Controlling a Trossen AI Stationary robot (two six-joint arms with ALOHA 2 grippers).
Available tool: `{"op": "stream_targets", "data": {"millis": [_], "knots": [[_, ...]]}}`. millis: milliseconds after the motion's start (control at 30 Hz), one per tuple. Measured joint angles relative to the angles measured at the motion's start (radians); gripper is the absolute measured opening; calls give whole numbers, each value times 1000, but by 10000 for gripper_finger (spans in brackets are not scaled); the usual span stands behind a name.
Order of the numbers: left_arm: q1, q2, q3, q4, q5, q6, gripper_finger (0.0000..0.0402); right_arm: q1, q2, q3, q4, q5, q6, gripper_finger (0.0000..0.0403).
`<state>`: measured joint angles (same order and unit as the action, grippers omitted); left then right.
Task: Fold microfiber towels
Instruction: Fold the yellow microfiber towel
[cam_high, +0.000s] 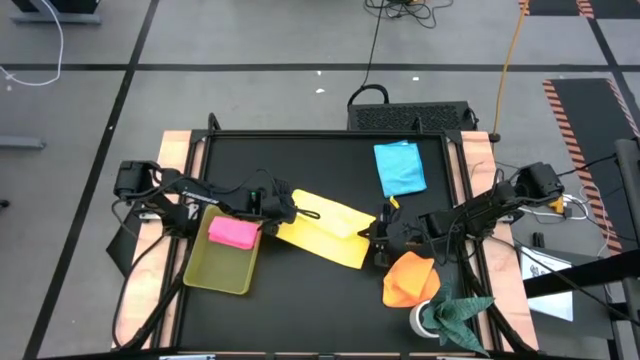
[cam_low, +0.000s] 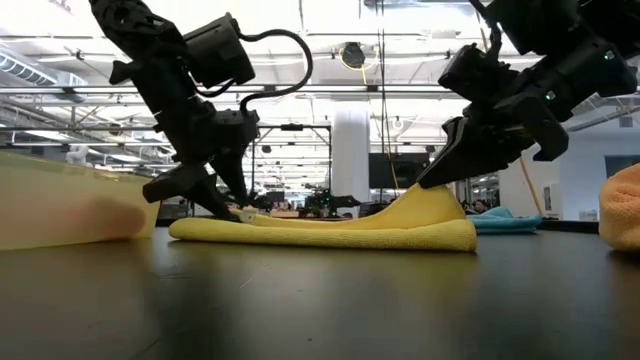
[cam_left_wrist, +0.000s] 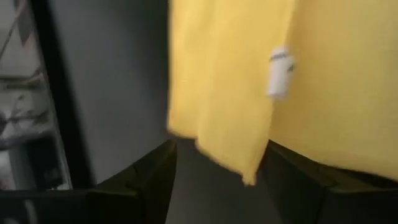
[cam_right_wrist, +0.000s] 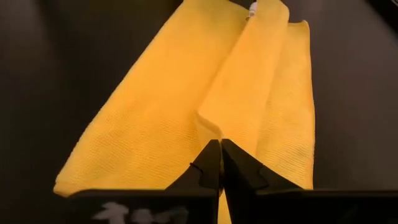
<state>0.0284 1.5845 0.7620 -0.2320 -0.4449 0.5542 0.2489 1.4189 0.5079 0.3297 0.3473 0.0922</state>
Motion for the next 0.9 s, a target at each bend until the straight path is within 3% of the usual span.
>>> {"op": "stream_targets", "data": {"millis": [167, 467, 667, 833, 900], "knots": [[12, 0, 0, -4, 2, -43, 174, 0, 0, 0, 0, 27, 1, 0], [-10, 0, 0, -30, -4, -128, 14, 2, -5, 0, 0, 51, 27, 0], [-117, -69, 23, -213, 2, -237, 5, 71, -51, 0, 65, 31, 79, 0], [-240, -190, 75, -374, 75, -330, 4, 145, -84, 0, 257, -151, 80, 0], [-271, -248, 84, -350, 75, -347, 4, 163, -84, 2, 319, -179, 80, 0]]}}
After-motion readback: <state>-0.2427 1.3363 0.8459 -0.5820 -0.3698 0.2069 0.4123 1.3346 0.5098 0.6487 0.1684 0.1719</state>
